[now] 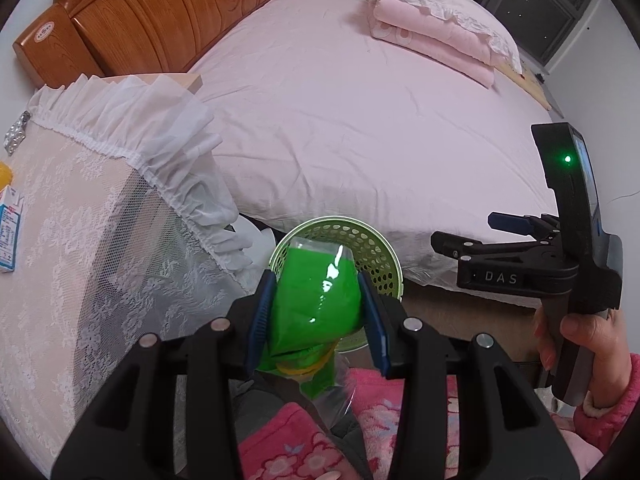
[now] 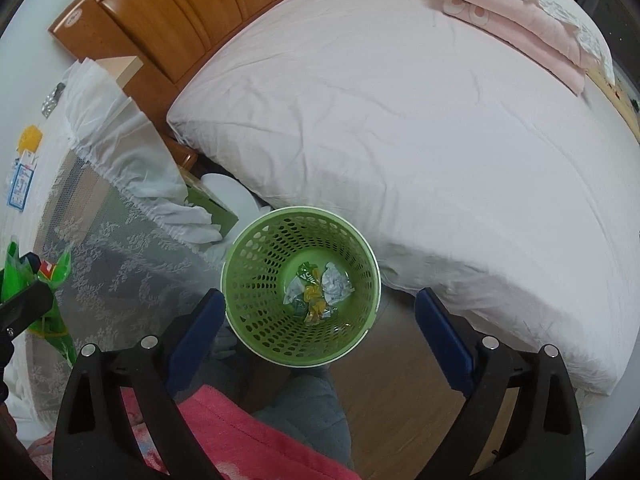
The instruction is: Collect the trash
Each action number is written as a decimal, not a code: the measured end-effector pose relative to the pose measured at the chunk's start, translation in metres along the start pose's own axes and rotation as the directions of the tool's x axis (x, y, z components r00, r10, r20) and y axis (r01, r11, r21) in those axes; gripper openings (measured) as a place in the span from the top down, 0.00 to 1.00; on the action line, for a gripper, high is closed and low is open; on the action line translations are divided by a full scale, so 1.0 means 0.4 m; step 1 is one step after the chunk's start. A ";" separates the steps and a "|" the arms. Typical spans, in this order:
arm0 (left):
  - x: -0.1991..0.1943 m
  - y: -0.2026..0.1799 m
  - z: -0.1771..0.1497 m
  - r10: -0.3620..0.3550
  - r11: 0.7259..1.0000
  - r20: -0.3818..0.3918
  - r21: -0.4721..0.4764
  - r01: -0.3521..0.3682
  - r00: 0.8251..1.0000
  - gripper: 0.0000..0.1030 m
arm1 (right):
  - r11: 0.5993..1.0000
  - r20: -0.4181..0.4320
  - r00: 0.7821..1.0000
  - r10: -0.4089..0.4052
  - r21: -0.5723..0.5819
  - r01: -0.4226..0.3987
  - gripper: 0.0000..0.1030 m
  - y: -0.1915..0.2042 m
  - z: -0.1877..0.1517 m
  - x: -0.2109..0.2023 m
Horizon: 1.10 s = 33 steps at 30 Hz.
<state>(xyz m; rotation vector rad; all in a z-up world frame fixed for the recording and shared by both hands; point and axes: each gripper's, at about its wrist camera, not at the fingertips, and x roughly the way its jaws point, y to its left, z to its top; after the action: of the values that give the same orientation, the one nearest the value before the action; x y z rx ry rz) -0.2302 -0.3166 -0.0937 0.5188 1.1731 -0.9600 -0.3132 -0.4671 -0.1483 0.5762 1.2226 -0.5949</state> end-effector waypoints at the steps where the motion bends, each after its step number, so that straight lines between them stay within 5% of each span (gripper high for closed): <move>1: 0.004 -0.006 0.001 -0.011 1.000 -0.006 0.008 0.011 1.000 0.56 | 1.000 0.001 1.000 -0.004 0.011 0.004 0.08 -0.009 0.001 0.000; 4: 0.005 -0.021 0.002 -0.014 0.999 -0.004 0.032 0.014 1.000 0.28 | 0.999 0.001 1.000 -0.009 0.034 0.009 0.08 -0.026 0.002 0.002; 8: -0.005 -0.028 0.005 -0.010 0.999 0.014 0.047 0.010 1.000 0.13 | 0.998 -0.004 1.000 -0.008 0.059 0.008 0.07 -0.041 0.003 0.007; 26: -0.036 0.055 0.003 0.028 0.998 0.046 -0.056 -0.026 0.999 0.11 | 1.000 -0.012 1.000 0.011 0.024 -0.010 0.07 0.002 0.017 0.012; 33: -0.119 0.193 -0.003 0.149 0.971 0.123 -0.205 -0.122 0.981 0.11 | 0.991 0.073 0.997 0.033 -0.132 -0.023 0.07 0.120 0.060 -0.059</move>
<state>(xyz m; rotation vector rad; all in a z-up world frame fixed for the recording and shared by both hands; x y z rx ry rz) -0.1693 -0.2586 -0.0596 0.3630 1.0804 -0.7408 -0.2688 -0.4467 -0.1154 0.4561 1.1714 -0.5044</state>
